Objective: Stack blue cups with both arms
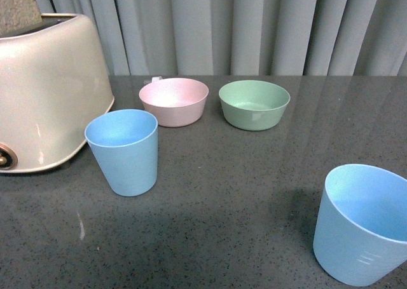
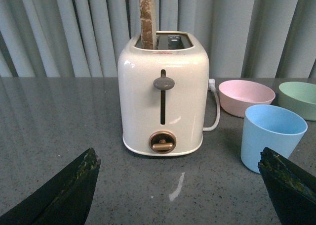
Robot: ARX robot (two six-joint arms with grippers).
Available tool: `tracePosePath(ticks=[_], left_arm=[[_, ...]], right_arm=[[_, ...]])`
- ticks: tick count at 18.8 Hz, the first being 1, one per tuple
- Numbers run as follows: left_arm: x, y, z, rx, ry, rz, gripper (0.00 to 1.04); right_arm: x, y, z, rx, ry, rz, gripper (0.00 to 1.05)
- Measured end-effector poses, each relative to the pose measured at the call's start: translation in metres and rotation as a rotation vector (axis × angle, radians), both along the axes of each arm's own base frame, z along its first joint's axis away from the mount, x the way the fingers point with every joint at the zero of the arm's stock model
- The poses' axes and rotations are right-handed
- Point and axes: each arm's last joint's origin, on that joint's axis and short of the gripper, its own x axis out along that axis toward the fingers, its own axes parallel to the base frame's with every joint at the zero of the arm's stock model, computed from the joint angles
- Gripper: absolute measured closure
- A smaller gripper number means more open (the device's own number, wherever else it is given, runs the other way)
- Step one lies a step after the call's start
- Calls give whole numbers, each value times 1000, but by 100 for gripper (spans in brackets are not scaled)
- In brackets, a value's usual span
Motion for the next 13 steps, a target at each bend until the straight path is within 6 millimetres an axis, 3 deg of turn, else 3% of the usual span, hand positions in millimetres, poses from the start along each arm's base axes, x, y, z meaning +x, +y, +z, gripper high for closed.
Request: tracePosePath(ticks=[13], left_arm=[[0,0,0,0,0,0,7]], right_arm=[[0,0,0,0,0,0,7]])
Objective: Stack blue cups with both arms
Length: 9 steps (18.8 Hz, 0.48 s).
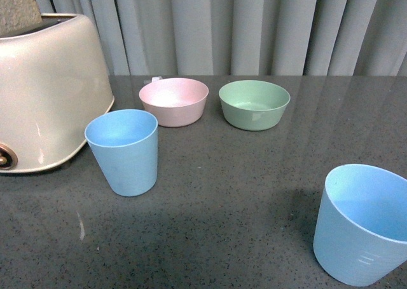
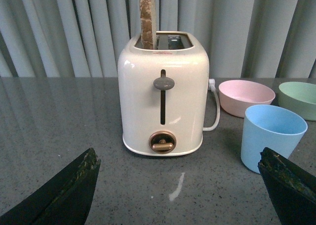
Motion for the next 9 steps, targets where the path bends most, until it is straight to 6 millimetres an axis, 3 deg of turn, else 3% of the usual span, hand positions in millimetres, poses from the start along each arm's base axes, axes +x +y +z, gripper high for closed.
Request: tracePosePath(ticks=[9], left_arm=[[0,0,0,0,0,0,7]], right_arm=[[0,0,0,0,0,0,7]])
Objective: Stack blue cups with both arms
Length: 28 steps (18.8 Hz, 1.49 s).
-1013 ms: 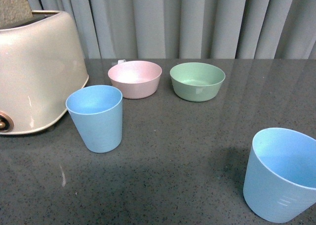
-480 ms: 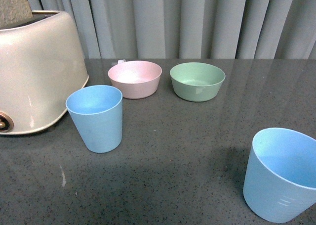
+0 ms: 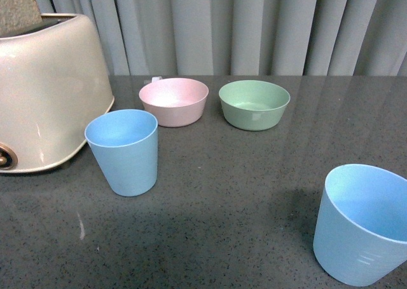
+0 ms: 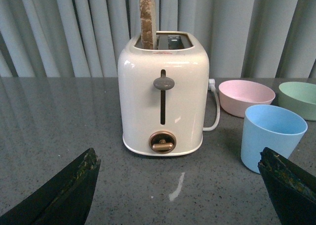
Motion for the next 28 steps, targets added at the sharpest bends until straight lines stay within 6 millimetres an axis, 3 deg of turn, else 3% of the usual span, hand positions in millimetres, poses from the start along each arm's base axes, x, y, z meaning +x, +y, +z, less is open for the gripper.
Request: tracePosePath(ticks=[1,3,10,11,13,16,19,21,23,26,28], left_arm=[[0,-4,-2,-11,201,84,7],[1,-6,1,0,261,101,7],[2,-11,14,18,244,120,7],[2,-12,19,16,231,122,7],[1,-14,55,-18,105,90,7],[42,-17,92,-8,26,-34,7],[98,-41,127,53,9,-267,7],[130,-66,126,101,128,-444,7],[147,-83,117,177,253,-622,7],[153,-93,108,314,367,-757,7],[156,-97,91,395,455,-832,7]], right_arm=[[0,0,0,0,0,0,7],[0,0,0,0,0,0,7],[0,0,0,0,-1,0,7],[0,0,0,0,0,0,7],[0,0,0,0,-1,0,7],[0,0,0,0,0,0,7],[0,0,0,0,0,0,7],[0,0,0,0,-1,0,7],[0,0,0,0,0,0,7],[0,0,0,0,-1,0,7],[0,0,0,0,-1,0,7]])
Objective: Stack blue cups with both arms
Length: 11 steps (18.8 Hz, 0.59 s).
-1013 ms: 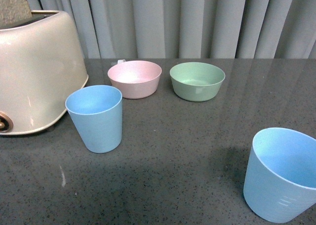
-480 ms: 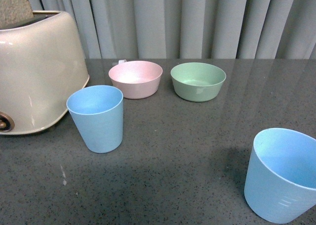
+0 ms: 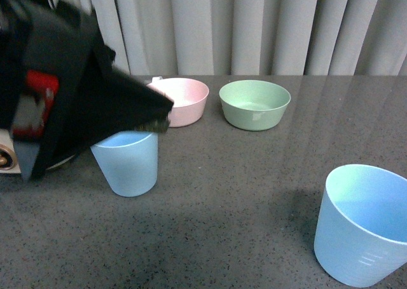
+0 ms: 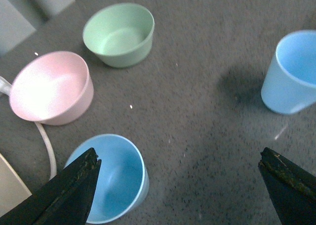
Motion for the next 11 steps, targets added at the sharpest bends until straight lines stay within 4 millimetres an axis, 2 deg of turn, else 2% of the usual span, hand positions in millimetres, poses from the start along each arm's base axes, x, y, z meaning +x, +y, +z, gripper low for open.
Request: tracePosePath(ticks=[2,11], left_arm=[[9,-4,-15,81,15,-40,7],[26,-6,-32,198,-1,-41,7]], right_arm=[[0,0,0,0,0,0,7],[0,0,0,0,0,0,7]])
